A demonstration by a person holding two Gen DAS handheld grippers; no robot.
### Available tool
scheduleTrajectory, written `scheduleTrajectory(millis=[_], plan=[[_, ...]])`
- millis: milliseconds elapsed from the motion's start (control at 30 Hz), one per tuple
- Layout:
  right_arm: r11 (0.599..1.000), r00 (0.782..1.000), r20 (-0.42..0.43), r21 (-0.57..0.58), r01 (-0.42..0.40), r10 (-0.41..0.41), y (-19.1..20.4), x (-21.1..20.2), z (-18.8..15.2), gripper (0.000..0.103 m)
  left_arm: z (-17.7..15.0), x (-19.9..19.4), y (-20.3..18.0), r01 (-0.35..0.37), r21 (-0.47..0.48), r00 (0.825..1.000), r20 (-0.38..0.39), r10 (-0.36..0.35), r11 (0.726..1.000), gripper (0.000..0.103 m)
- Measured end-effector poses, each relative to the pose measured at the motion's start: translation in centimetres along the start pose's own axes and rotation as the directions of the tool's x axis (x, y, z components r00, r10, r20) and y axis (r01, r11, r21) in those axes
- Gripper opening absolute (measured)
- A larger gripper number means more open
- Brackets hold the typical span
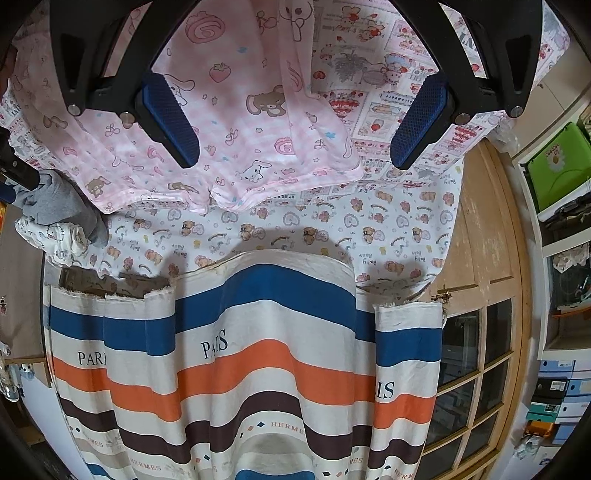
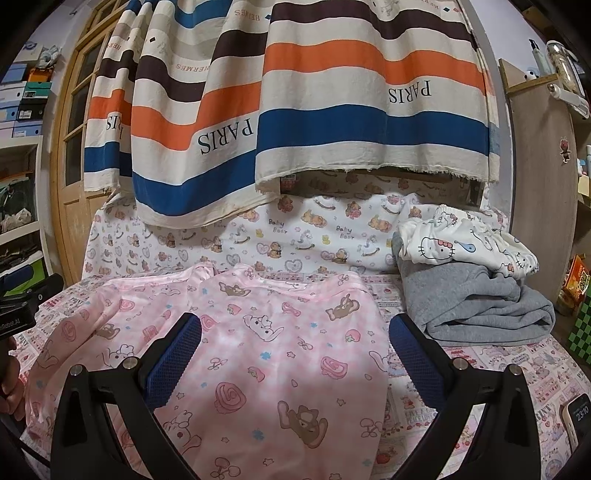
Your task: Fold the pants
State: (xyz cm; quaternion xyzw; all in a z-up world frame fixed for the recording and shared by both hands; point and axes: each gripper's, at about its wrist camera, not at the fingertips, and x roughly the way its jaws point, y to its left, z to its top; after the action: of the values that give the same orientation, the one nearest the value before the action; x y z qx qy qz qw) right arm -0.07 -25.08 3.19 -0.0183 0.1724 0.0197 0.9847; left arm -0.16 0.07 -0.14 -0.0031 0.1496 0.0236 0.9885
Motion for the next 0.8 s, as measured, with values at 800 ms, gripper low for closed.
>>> scheduleTrajectory(millis=[800], plan=[[1.0,1.0,-0.002,-0.001,0.001,-0.001,-0.01,-0.06,0.02,0.102,-0.09,-0.12,0.05,-0.007,0.001,1.0,0.001,0.007,1.0,0.103]])
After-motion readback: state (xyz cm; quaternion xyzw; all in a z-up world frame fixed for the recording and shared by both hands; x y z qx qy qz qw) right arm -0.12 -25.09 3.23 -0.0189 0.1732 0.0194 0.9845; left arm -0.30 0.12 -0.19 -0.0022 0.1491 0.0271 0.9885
